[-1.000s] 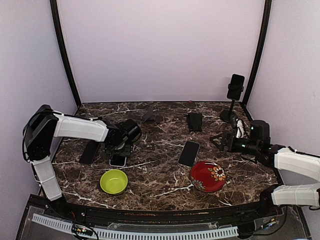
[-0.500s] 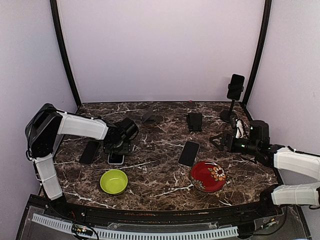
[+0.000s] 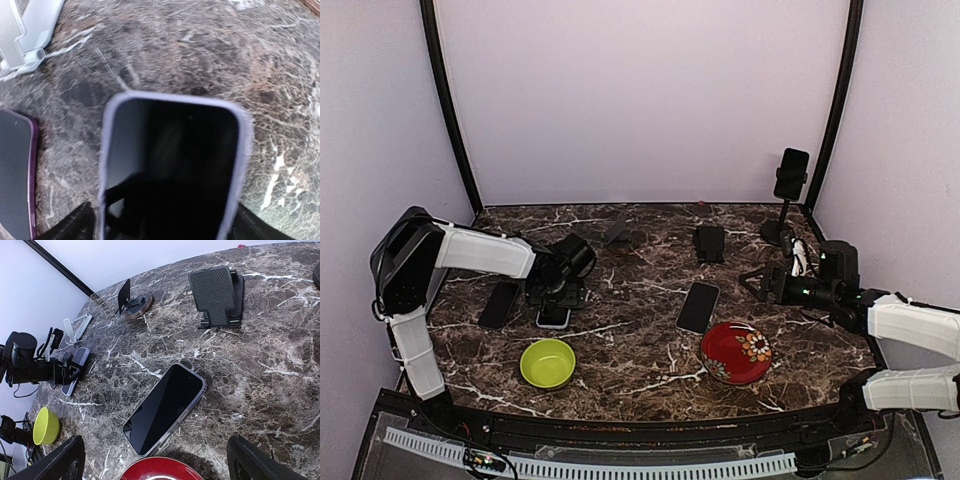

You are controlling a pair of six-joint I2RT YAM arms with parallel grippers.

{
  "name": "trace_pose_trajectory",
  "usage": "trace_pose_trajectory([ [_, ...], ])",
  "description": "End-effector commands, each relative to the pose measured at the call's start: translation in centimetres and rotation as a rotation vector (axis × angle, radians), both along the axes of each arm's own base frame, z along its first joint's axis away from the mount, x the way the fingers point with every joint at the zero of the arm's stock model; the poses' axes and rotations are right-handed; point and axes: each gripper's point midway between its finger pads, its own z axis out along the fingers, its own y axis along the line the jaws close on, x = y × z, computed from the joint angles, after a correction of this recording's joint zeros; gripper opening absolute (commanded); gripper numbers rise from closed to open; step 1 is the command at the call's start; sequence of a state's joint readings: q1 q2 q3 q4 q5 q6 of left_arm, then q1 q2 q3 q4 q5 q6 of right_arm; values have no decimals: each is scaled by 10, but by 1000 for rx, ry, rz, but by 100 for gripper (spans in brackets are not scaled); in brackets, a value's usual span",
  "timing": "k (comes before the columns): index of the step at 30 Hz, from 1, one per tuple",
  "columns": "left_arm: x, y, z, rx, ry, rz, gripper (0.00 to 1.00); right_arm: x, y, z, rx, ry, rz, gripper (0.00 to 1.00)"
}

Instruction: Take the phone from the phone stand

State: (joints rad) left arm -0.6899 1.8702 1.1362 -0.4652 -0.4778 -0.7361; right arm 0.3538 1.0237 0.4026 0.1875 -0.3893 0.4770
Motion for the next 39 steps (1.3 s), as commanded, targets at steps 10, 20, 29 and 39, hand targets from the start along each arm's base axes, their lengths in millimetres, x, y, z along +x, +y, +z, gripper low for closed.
trace_pose_trajectory([
  [10,7,-17,22,-66,-24,-114,99,2,2,7,12,-37,3,99],
  [20,49,-63,84,-109,-136,-530,99,1,2,7,17,-36,3,99],
  [29,83,-90,125,-201,-253,-806,98,-1,1,7,13,-39,3,99],
  [39,88,-129,138,-334,-306,-1308,98,-1,1,3,15,-26,2,99],
])
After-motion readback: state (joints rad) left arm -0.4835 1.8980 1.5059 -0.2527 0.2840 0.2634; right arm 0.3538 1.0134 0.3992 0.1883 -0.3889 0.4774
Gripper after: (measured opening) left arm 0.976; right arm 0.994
